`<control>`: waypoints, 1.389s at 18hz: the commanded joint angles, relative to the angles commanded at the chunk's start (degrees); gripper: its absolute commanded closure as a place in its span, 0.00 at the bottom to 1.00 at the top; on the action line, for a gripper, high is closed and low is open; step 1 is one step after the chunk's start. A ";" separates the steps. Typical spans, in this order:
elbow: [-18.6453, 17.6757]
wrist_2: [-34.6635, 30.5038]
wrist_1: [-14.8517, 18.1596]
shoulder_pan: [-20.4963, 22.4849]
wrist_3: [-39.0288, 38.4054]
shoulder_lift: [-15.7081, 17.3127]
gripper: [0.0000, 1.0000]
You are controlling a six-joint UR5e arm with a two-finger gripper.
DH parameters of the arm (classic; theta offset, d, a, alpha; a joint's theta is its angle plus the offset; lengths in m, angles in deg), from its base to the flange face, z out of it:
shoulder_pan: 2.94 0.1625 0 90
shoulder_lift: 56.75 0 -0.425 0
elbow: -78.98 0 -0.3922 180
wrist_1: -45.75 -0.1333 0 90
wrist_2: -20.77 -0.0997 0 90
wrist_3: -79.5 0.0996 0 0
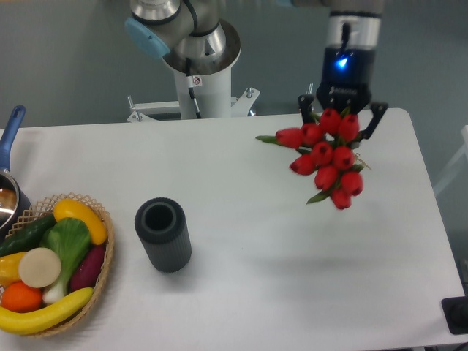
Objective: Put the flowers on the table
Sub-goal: 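Carry the red tulip bouquet in the gripper and lower it toward the table, then raise the open gripper away from the tulip stems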
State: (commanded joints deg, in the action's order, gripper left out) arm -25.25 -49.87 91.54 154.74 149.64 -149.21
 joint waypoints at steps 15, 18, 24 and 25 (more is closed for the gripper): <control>0.61 -20.85 -0.26 -9.85 0.09 -11.16 0.51; 0.70 -20.85 -0.35 -10.29 0.00 -12.13 0.50; 1.85 -19.45 -0.70 -11.08 0.18 -14.77 0.00; 1.93 -19.45 -0.70 -11.17 0.44 -15.03 0.00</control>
State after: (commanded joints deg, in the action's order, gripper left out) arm -23.32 -69.32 90.83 143.57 150.08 -164.24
